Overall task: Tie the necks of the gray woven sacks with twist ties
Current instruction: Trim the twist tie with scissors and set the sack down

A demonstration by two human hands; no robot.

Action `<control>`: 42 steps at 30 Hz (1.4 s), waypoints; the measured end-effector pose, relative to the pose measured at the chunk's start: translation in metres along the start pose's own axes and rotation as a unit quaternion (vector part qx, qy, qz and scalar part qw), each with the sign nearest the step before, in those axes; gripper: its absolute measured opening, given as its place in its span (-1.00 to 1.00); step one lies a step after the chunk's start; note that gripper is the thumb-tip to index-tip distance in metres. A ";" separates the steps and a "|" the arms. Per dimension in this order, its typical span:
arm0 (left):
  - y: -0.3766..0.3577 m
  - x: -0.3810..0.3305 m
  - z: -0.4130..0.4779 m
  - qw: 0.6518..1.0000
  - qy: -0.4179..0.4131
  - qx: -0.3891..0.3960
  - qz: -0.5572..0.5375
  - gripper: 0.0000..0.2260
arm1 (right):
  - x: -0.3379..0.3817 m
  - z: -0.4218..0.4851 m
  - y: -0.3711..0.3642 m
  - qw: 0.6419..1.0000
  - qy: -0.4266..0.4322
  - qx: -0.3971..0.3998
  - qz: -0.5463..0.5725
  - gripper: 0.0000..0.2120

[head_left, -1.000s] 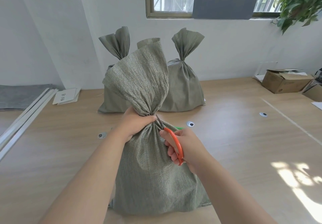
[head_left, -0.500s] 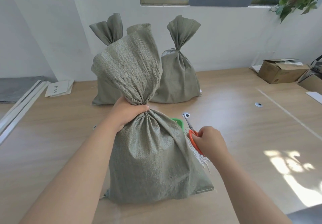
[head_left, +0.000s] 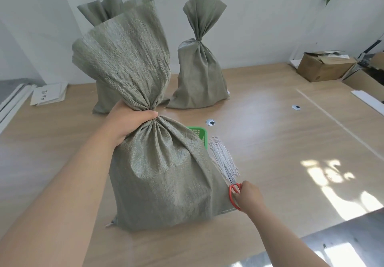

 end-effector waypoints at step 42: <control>0.000 -0.008 -0.004 0.999 -0.007 -0.015 0.048 -0.63 | 0.091 -0.033 0.082 0.914 0.185 -0.132 0.337 -0.90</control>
Point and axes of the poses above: each hand's wrist, its own z-axis towards the middle knuckle, its own y-axis out of the back of the hand, x = y × z, the point moved 10 cm from there along z, towards the middle knuckle, and after that the axes turned 3 degrees about x, right-handed, at the moved point
